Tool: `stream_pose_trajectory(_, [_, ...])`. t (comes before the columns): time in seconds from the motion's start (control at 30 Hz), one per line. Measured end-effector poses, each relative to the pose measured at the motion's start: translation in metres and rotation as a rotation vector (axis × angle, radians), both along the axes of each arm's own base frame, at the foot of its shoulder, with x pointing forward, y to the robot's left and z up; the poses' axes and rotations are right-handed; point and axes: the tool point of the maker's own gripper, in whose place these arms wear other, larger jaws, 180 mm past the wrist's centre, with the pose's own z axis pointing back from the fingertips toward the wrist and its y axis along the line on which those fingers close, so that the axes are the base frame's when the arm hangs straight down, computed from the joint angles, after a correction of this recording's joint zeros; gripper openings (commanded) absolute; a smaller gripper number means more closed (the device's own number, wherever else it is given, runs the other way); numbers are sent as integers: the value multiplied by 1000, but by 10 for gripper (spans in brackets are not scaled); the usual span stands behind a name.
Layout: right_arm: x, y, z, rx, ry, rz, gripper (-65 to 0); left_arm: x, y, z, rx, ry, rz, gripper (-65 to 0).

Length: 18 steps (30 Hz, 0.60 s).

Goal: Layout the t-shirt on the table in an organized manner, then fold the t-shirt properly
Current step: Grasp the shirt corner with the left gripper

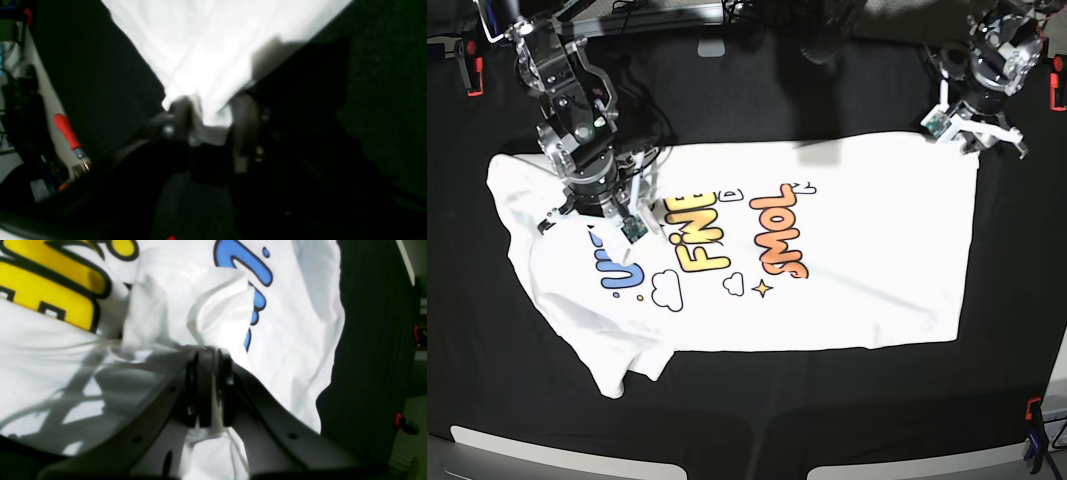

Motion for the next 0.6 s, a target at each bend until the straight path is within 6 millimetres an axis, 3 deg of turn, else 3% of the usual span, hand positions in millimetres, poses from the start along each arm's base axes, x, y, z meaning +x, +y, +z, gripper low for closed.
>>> stream_pose_trajectory(0.1, [0,0,0,-1,0,0,-607,-3,3,-2,13,17,20,-650])
stream_pose_trajectory(0.27, [0,0,0,-1,0,0,-607,-7,12,-1,55,54,69,-650])
stream_pose_trajectory(0.37, [0,0,0,0,1,0,-597,-6,9,15,72,54,106,-650])
stream_pose_trajectory(0.53, [-2,5,-3,44,17,-3,-431,9,-16,50,-5,-29,82,-650])
stream_pose_trajectory(0.6, [-2,5,-3,42,16,-3,-410,11,-27,57,-57,-46,68,-650])
